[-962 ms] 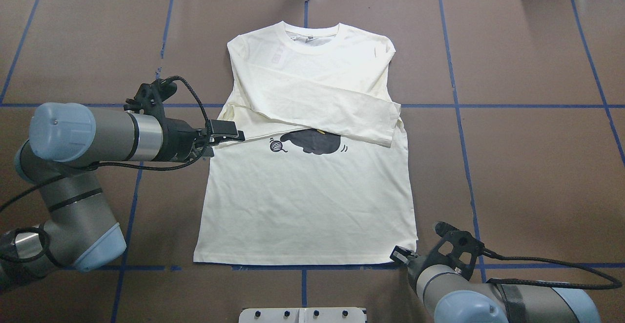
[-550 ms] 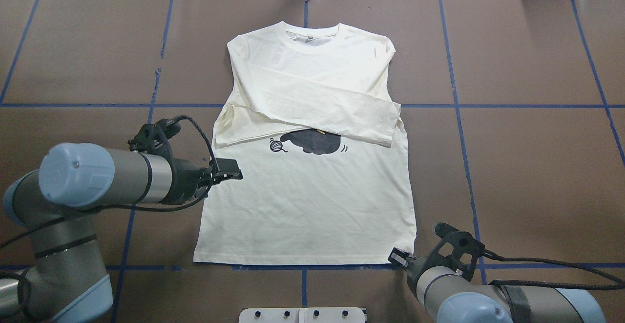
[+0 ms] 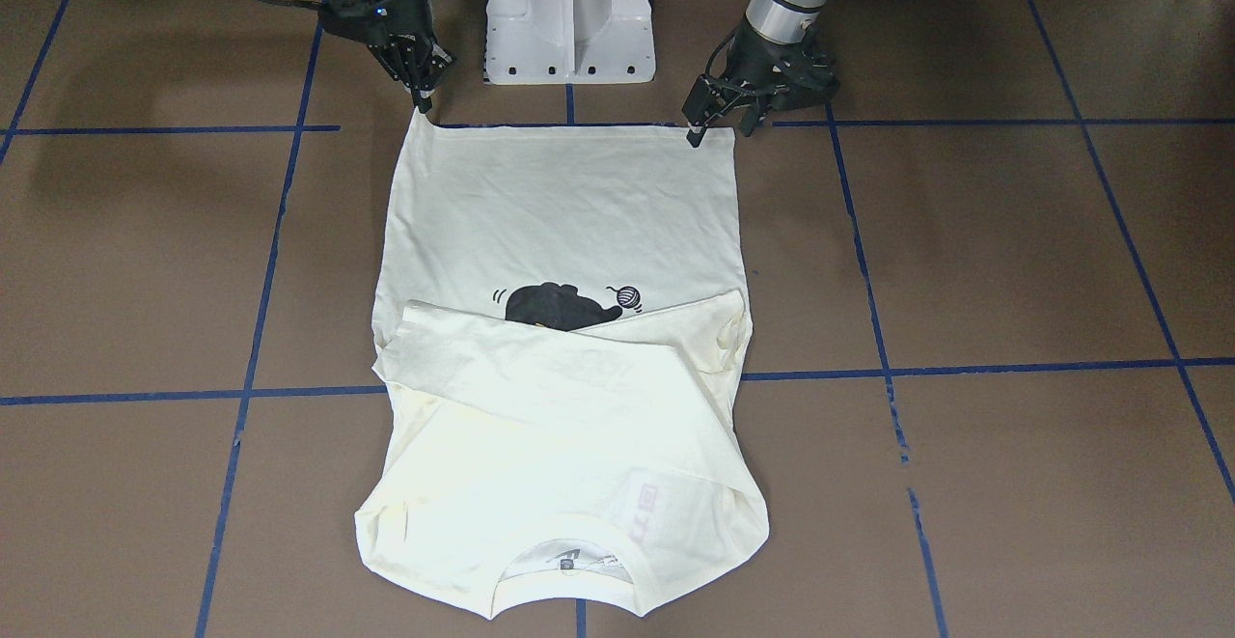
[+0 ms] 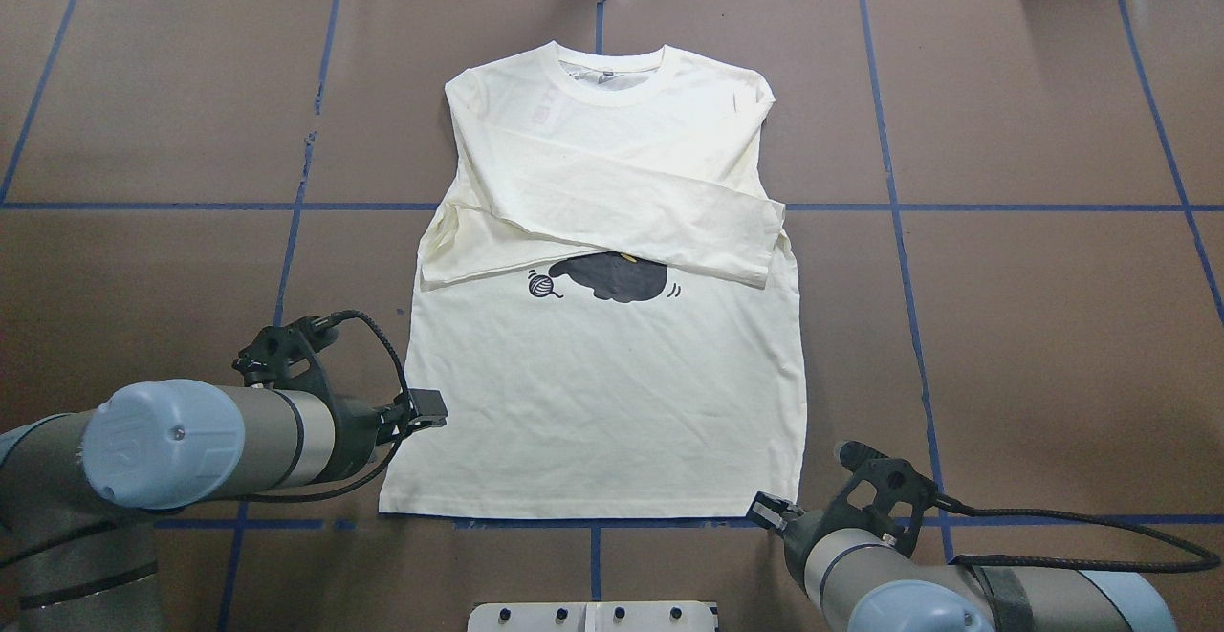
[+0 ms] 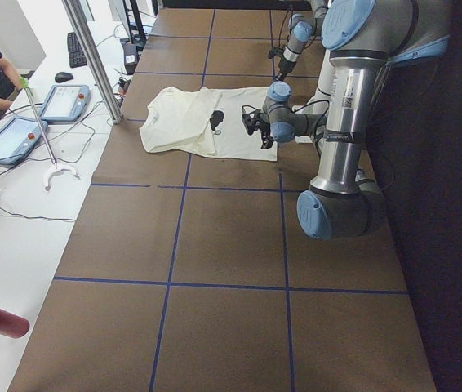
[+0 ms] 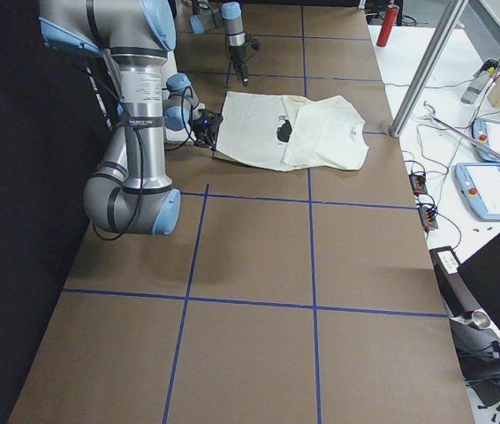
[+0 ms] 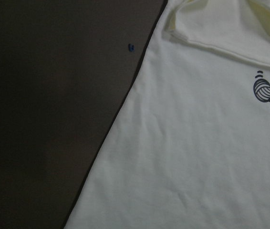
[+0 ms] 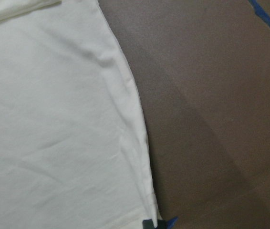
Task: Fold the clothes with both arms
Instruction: 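Lower both grippers to the hem corners nearest the robot and grasp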
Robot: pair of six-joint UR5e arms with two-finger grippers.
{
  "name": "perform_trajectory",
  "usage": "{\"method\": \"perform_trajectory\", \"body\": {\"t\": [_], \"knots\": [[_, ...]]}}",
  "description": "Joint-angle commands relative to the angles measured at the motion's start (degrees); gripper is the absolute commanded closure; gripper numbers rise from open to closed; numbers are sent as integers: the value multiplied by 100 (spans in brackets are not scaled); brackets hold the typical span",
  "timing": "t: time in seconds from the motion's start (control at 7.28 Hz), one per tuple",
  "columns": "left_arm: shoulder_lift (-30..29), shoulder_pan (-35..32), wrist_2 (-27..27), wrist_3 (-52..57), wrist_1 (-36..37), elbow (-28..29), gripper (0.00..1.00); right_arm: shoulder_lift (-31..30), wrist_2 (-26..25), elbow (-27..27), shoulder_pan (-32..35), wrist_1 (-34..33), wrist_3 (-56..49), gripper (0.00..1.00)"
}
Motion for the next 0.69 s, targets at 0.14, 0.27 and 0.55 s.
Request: {"method": "perform_trajectory", "body": {"t": [0.14,0.27,0.55], "knots": [[50,427,332,-134,408,9,28,24,13,-7,70,8,-77,100],[190,488,341,-143,504,18,28,24,13,-7,70,16,-95,100],[217,498,341,-134,592,18,29,24,13,-16,96,16,-122,100]]}}
